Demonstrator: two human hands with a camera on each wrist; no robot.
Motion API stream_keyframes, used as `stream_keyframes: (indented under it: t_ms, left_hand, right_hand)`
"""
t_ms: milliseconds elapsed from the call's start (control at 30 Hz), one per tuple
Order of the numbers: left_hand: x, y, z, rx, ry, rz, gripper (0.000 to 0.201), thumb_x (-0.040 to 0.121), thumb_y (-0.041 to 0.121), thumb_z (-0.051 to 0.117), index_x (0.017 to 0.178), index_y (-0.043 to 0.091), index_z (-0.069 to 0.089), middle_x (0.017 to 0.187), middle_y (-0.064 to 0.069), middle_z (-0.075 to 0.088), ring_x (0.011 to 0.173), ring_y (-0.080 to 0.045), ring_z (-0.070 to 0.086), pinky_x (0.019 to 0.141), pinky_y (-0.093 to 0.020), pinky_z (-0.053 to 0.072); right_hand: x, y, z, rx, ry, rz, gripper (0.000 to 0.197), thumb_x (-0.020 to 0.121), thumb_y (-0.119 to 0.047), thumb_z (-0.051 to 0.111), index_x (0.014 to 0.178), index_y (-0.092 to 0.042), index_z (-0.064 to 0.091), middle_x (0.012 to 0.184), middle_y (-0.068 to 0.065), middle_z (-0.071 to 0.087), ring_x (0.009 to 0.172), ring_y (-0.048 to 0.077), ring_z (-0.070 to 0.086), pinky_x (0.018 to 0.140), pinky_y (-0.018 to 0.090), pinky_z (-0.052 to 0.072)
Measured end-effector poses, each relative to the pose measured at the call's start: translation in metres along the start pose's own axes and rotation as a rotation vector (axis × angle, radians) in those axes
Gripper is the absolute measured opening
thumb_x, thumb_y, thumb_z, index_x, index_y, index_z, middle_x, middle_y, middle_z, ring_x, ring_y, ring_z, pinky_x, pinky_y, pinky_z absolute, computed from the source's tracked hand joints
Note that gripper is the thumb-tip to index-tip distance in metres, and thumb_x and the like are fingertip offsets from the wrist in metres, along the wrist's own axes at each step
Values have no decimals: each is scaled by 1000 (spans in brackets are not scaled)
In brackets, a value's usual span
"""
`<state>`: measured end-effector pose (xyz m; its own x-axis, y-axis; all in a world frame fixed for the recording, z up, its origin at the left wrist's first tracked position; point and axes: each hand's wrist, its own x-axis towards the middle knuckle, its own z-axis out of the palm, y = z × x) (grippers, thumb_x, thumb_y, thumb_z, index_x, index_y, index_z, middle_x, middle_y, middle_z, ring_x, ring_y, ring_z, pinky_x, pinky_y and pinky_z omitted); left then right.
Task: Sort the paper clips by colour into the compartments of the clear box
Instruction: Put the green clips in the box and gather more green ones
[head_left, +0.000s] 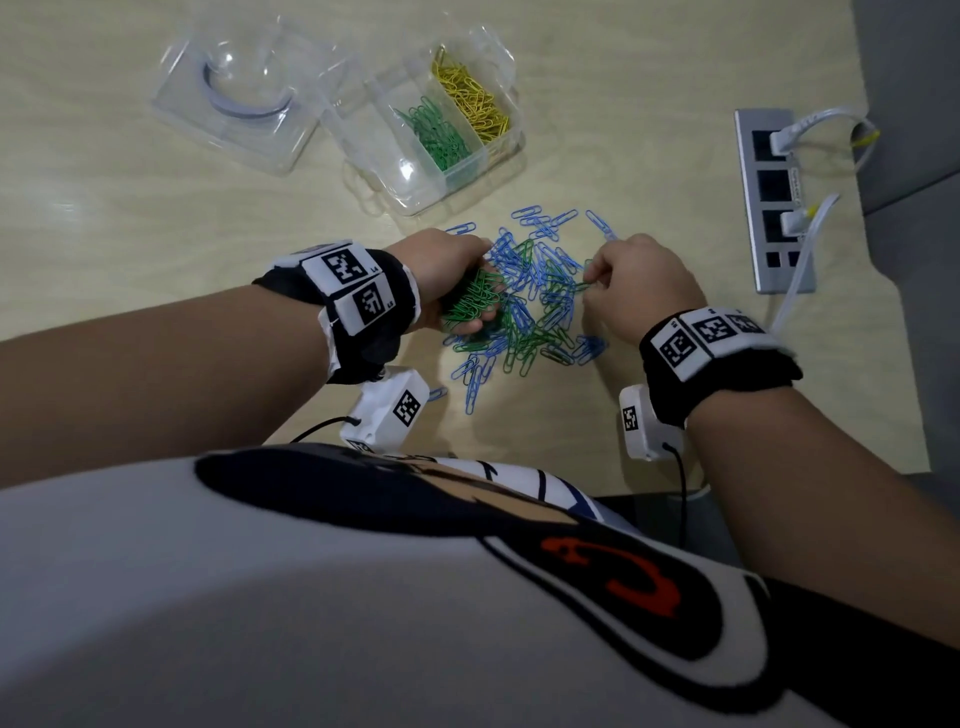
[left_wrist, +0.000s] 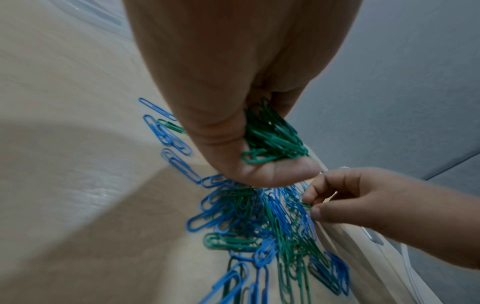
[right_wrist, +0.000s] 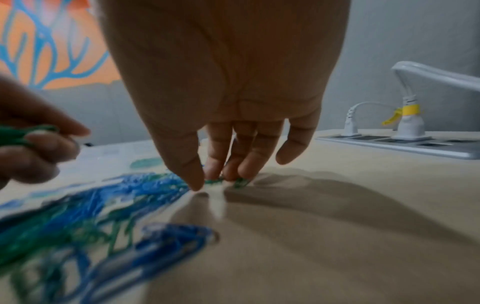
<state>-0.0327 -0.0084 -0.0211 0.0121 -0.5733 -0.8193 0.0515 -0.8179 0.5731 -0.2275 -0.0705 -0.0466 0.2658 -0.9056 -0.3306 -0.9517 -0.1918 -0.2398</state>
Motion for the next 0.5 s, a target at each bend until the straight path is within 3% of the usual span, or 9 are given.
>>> stream_keyframes:
  t_ms: [233, 367, 500]
  left_hand:
    - [1, 3, 4, 13, -2, -10, 42, 102, 38, 35, 76, 10, 54, 63, -9, 58, 55, -20, 56, 49, -20, 49]
    - [2, 3, 8, 6, -7, -9, 40, 101, 37, 35, 79, 9, 54, 61, -10, 58, 51, -20, 57, 51, -21, 49]
    - [4, 3, 12, 25, 9, 11, 32, 99, 29, 41, 82, 7, 57, 63, -12, 59, 54, -21, 59, 51, -23, 50]
  right_hand:
    - [-4, 1, -2, -47, -21, -43, 7, 83, -29, 57, 81, -25, 62, 97, 3, 53, 92, 28, 57, 87, 39, 45]
    - [-7, -13, -15, 201, 35, -144, 3, 75, -25, 61, 73, -24, 61, 82, -3, 52, 79, 17, 53, 77, 30, 44]
    - [-24, -50, -21, 375, -70, -325, 3, 77, -21, 64, 75, -23, 65, 74, -5, 62, 69, 7, 52, 71, 25, 44]
